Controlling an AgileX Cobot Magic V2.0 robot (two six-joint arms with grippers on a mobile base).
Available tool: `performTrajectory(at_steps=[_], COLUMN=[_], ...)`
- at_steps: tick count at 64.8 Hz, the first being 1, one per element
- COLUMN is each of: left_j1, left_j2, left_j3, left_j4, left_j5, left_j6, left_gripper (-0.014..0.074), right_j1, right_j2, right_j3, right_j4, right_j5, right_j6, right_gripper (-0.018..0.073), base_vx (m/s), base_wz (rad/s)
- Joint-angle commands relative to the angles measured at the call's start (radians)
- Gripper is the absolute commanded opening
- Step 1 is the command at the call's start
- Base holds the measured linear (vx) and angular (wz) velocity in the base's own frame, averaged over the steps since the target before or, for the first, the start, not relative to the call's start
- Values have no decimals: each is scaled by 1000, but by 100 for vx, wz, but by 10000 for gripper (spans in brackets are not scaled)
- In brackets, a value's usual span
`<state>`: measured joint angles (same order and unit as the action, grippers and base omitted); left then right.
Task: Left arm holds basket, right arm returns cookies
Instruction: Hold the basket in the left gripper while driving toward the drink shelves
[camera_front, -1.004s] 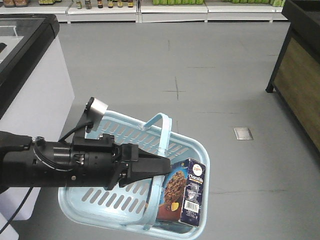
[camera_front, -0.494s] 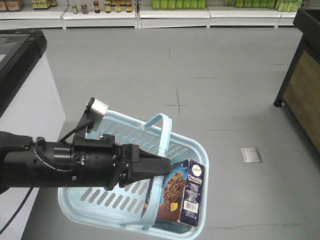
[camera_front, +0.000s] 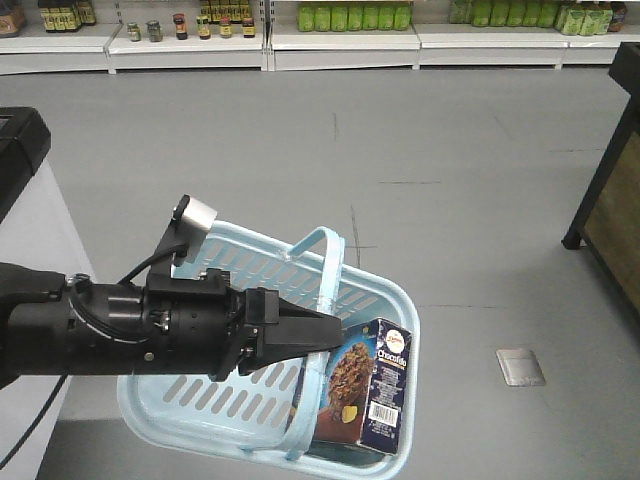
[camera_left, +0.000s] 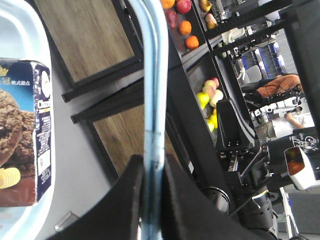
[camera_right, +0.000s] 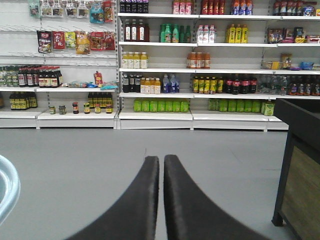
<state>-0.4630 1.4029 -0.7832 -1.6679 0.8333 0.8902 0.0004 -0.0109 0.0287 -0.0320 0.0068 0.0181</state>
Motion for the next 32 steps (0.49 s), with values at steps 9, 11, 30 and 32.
performTrajectory(at_steps=[9,11,30,32], left_j1=[-5,-5,-5,-5], left_j2=[-33,-33,-33,-33], left_j3=[-37,-37,-37,-37], left_j4=[-84,-84,-84,-84], left_j5=[45,45,45,45], left_j6=[11,11,11,11], left_gripper=[-6,-6,-6,-6], right_j1=[0,0,0,0], right_j2=[-13,-13,-13,-13], right_j3=[17,17,17,17], right_j4=[-6,-6,-6,-6], right_j5=[-76,-76,-76,-76], right_j6=[-3,-3,-3,-3], right_gripper=[-11,-11,-11,-11], base_vx=[46,46,46,45], base_wz=[5,9,10,7])
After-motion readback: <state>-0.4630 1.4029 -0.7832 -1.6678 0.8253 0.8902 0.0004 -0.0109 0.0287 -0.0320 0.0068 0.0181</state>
